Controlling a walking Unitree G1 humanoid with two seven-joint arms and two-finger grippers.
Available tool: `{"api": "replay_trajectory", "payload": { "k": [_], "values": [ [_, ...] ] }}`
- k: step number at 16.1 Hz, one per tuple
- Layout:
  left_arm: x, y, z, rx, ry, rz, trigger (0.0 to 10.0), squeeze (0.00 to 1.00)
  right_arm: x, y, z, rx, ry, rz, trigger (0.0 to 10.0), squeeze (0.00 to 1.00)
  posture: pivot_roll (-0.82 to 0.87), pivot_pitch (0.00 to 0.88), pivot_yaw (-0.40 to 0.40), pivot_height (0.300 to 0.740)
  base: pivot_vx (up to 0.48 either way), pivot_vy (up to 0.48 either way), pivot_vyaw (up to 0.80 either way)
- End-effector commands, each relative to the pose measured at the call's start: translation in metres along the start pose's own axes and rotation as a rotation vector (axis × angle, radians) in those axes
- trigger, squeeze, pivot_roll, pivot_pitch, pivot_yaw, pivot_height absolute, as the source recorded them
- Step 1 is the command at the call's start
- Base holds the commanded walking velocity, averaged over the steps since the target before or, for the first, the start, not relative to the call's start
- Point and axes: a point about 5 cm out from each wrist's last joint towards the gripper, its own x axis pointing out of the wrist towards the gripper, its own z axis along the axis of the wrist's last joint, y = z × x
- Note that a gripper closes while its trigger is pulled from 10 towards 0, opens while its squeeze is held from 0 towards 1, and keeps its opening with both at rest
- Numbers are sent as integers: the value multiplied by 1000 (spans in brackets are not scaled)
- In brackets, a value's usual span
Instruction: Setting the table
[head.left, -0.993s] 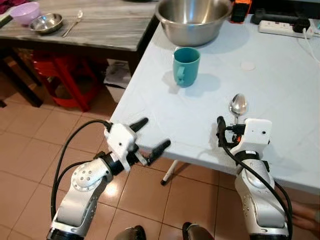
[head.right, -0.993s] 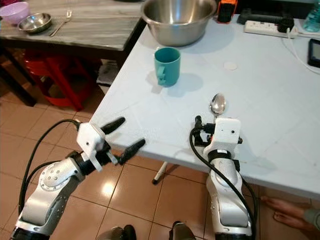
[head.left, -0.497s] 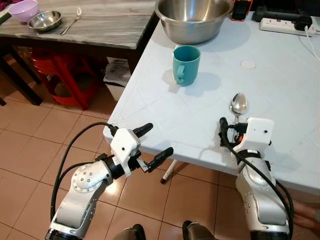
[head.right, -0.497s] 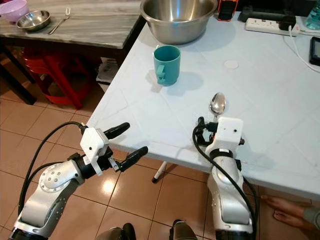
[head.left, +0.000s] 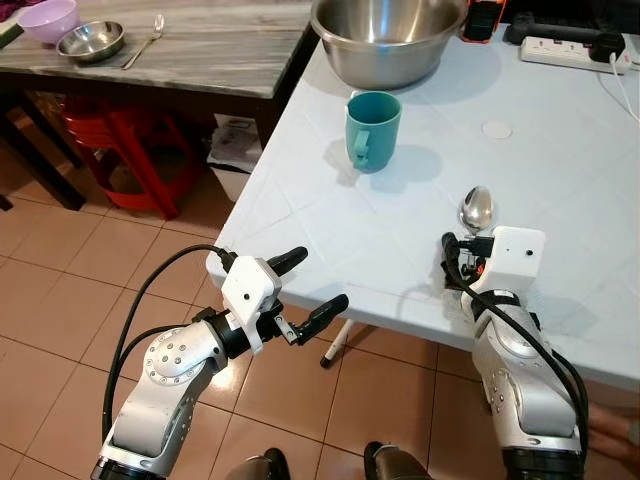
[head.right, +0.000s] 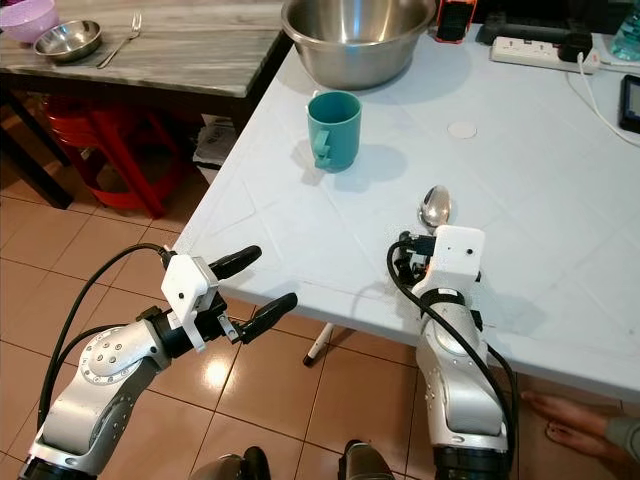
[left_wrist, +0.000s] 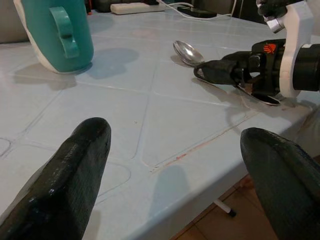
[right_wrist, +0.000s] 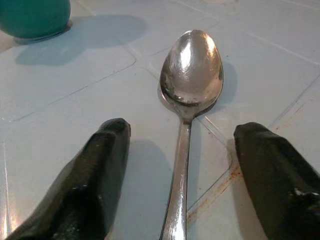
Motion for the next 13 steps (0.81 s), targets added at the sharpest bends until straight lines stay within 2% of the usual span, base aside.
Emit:
{"api": "replay_trajectory", "payload": {
  "k": [1,7,13],
  "values": [
    [-3,-1,1,8,9,-15,10000,0,-4,-1,-15,-2,83,-5,0,0,-180,238,80,740,0,0,0],
    [-3,0,0,5,15,-17,10000,0,-2,-9,-19,58,166,-20,0,0,-179,235,82,740,0,0,0],
    [-3,-1,0,13,22,-38,10000,0,-6,-3,-29,79,278,28,0,0,-177,238,86,740,0,0,0]
  ]
}}
